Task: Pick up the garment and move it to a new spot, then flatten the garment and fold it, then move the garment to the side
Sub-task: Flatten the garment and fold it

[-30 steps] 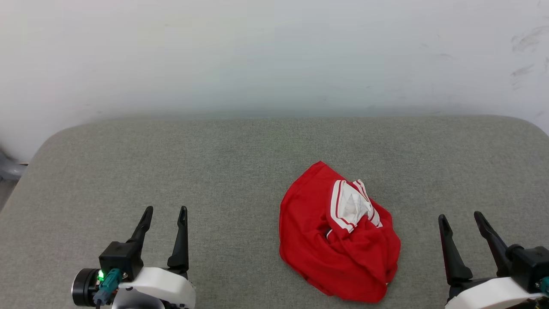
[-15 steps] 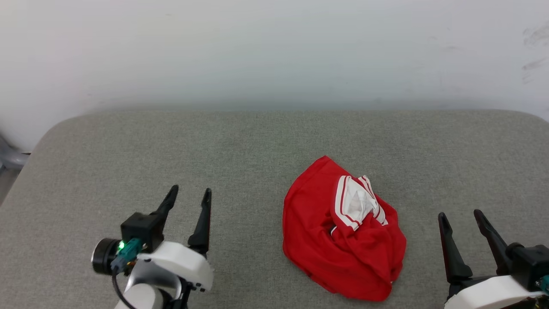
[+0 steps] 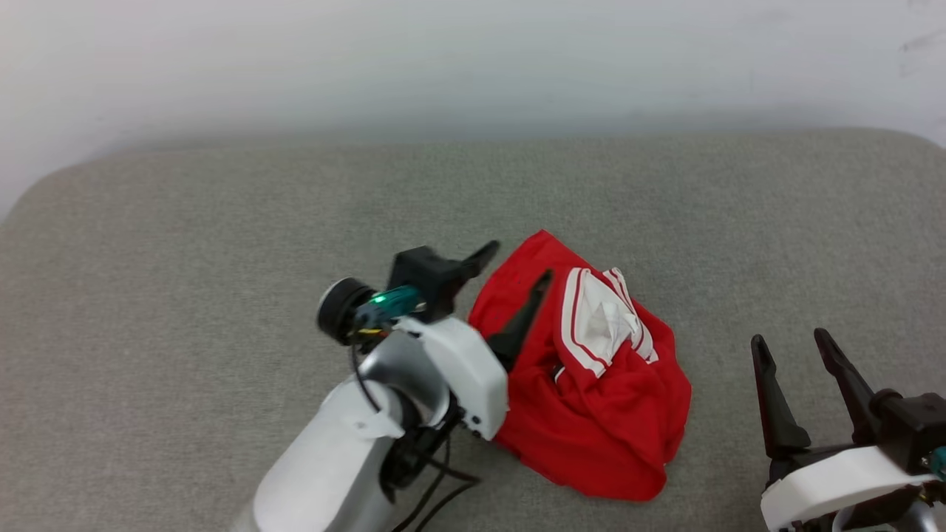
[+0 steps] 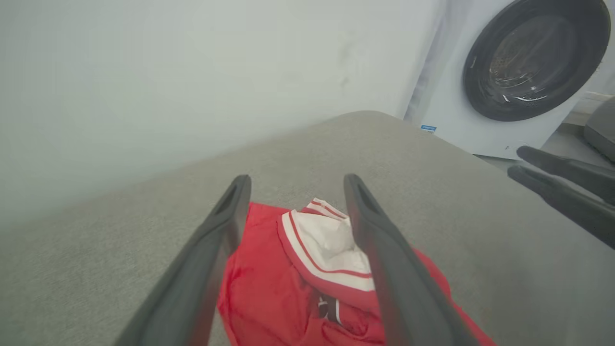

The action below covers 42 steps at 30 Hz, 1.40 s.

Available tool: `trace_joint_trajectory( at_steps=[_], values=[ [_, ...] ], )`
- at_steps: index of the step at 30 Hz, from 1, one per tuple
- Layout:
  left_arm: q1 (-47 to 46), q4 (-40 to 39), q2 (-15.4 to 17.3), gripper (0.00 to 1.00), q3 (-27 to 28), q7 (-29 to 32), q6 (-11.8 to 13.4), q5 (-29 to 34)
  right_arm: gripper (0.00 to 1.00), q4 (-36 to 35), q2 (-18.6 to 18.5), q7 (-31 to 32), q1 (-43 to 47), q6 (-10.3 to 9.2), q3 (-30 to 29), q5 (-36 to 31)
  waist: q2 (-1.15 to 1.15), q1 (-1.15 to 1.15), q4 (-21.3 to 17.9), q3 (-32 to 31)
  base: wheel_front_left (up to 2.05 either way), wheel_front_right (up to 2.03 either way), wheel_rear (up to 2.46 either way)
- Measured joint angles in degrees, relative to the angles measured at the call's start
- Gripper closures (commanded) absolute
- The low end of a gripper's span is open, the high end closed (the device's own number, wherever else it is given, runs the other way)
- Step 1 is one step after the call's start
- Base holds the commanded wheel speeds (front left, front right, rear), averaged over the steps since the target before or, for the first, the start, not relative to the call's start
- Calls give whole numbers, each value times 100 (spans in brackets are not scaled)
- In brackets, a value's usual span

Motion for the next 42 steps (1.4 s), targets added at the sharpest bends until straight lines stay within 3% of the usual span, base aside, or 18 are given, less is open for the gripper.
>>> trace_joint_trajectory(
  at_steps=[7, 15, 19, 20, 21, 22, 31, 36, 42],
  values=[
    [-605, 438, -204, 0, -648, 893, -252, -269, 0, 107, 0, -103, -226, 1, 21, 18, 0, 0, -247, 335, 0, 0, 0],
    [-916, 1032, -147, 0, -1343, 1960, -325, -725, 0, 300, -1, -260, -336, 1, 80, 87, 0, 0, -514, 599, 0, 0, 0],
    [-1022, 1212, -38, 2, -1583, 2178, -327, -879, 0, 393, 0, -331, -406, 1, 122, 129, 0, 0, -607, 683, 0, 0, 0],
    [-1058, 1246, -11, 25, -1638, 2179, -327, -883, 0, 417, 0, -350, -430, 1, 127, 130, 0, 1, -626, 701, 0, 0, 0],
    [-1092, 1277, 8, 68, -1667, 2172, -327, -894, 0, 435, 0, -360, -447, 1, 133, 135, 0, 0, -643, 720, 0, 0, 0],
    [-1129, 1298, 19, 100, -1691, 2139, -327, -921, 0, 453, 0, -382, -455, 1, 136, 149, 0, 0, -658, 734, 0, 0, 0],
    [-1397, 1277, 168, 100, -1538, 1433, -201, -721, 0, 599, 0, -430, -452, 0, 35, 178, 0, 0, -572, 650, 0, 0, 0],
    [-1392, 973, 413, 100, -1195, 953, 189, -635, 0, 594, 1, -398, -427, 0, -22, 165, 0, 0, -406, 501, 0, 0, 0],
    [-825, 407, 975, 100, -594, 528, 832, -680, 0, 522, 0, -303, -302, 0, -124, 116, 0, 0, -138, 319, 0, 0, 0]
  ],
)
